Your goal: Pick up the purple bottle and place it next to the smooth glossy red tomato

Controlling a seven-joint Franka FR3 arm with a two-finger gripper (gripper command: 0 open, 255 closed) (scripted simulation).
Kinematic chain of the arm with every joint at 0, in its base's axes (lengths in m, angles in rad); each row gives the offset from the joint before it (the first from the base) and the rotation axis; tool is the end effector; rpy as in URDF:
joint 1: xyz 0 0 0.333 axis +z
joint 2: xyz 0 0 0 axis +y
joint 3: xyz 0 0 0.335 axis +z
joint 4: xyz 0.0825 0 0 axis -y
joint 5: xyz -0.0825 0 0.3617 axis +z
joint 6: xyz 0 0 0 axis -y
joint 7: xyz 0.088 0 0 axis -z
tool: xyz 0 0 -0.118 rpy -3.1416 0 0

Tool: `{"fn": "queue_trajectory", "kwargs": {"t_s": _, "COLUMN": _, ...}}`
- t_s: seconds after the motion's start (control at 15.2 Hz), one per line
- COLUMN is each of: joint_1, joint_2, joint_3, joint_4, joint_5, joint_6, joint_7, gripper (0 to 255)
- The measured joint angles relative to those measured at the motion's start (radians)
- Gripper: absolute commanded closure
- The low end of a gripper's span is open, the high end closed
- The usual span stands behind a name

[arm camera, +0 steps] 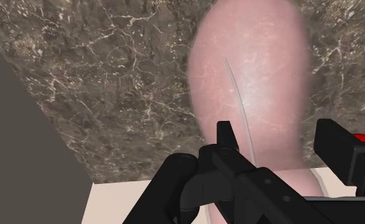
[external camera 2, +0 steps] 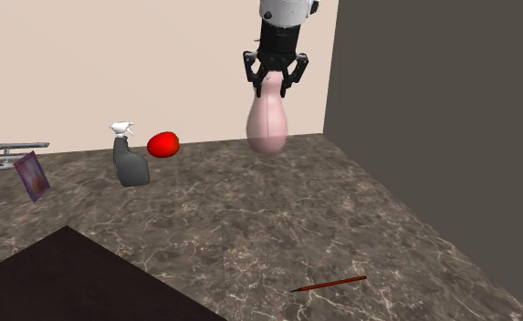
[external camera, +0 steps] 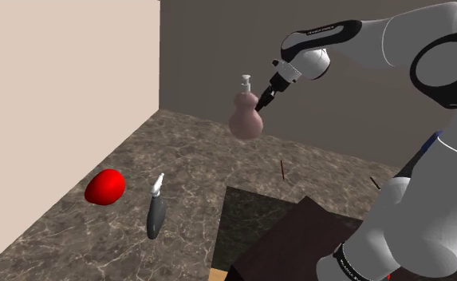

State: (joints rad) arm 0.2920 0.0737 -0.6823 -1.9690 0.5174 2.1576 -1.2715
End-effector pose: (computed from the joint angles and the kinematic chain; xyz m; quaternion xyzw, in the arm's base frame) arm 0.5376 -0.1866 0.4768 -0.9304 -0.3003 -0.1920 0.0855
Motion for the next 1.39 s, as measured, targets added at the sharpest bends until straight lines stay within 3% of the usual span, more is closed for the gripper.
{"fn": "queue_trajectory", "kwargs": {"t_s": 1.39, "joint_1": -0.001, "joint_2": -0.049, "joint_3": -0.009, "joint_4": 0.225, "joint_5": -0.094, "joint_6": -0.235, "joint_7": 0.133, "gripper": 255}}
